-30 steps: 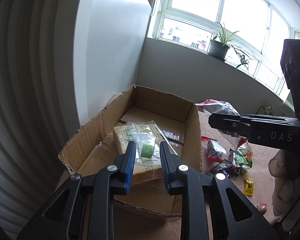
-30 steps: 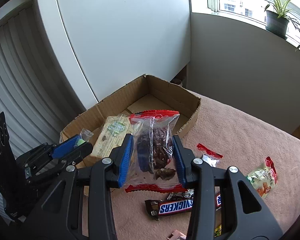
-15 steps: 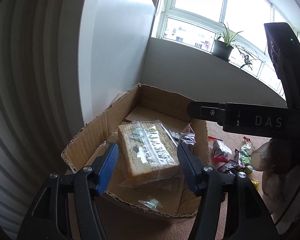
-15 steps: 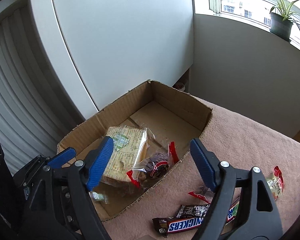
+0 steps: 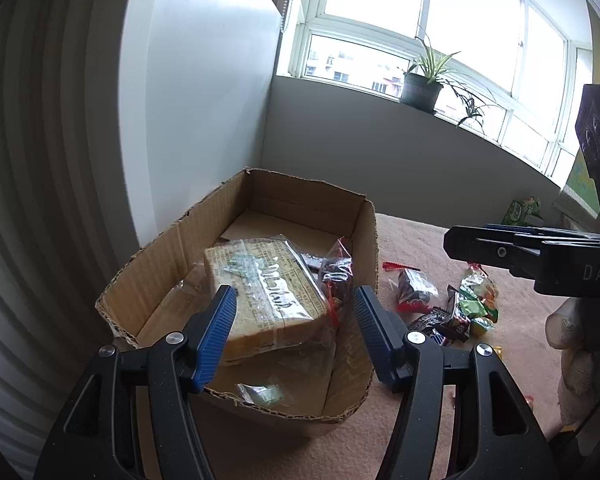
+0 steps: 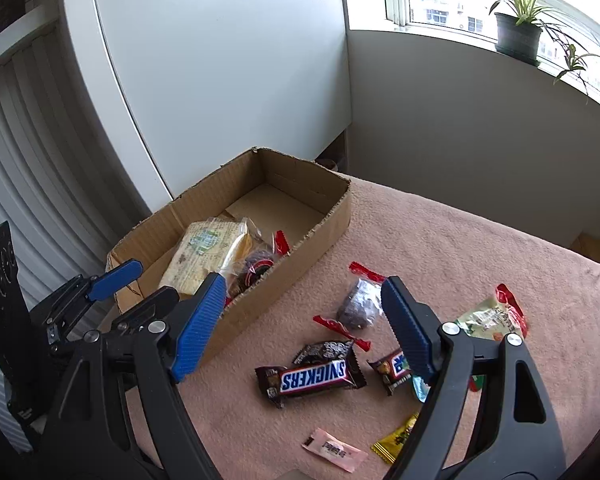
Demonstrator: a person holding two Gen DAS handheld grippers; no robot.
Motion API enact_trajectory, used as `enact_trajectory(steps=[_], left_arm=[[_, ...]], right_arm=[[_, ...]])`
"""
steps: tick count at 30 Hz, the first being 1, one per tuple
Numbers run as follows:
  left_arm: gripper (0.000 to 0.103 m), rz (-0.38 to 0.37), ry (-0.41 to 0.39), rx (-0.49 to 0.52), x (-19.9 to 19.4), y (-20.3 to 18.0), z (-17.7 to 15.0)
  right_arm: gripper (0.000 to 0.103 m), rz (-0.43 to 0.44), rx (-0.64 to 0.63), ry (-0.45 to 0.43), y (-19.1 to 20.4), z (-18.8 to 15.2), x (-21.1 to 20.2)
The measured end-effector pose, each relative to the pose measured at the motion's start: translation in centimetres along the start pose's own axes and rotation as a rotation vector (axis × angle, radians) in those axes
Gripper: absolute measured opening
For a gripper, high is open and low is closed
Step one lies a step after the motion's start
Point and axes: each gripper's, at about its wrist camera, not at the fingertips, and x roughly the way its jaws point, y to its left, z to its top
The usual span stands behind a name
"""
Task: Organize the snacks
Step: 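Move the right tool back to the egg-shaped treat on the table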
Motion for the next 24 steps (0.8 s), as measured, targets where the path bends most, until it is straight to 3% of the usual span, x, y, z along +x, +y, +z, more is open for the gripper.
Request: enact_trajectory(steps=[11, 18, 24], left_arm=[[0.061, -0.152, 0.068, 0.126, 0.1, -6.6, -2.3], [0.061, -0.198, 0.108, 0.243, -0.3, -10.1, -3.3], [0.061, -0.302, 0.159, 0.321, -0.2, -12.5, -3.7]], right_arm=[[0.082, -0.132, 0.069, 0.049, -5.9, -7.8, -5.2], [0.082, -0.135, 0.126, 0.108, -8.5, -12.8, -6.5], [0.082, -0.125, 0.112, 0.150, -8.4, -15.1, -6.1]])
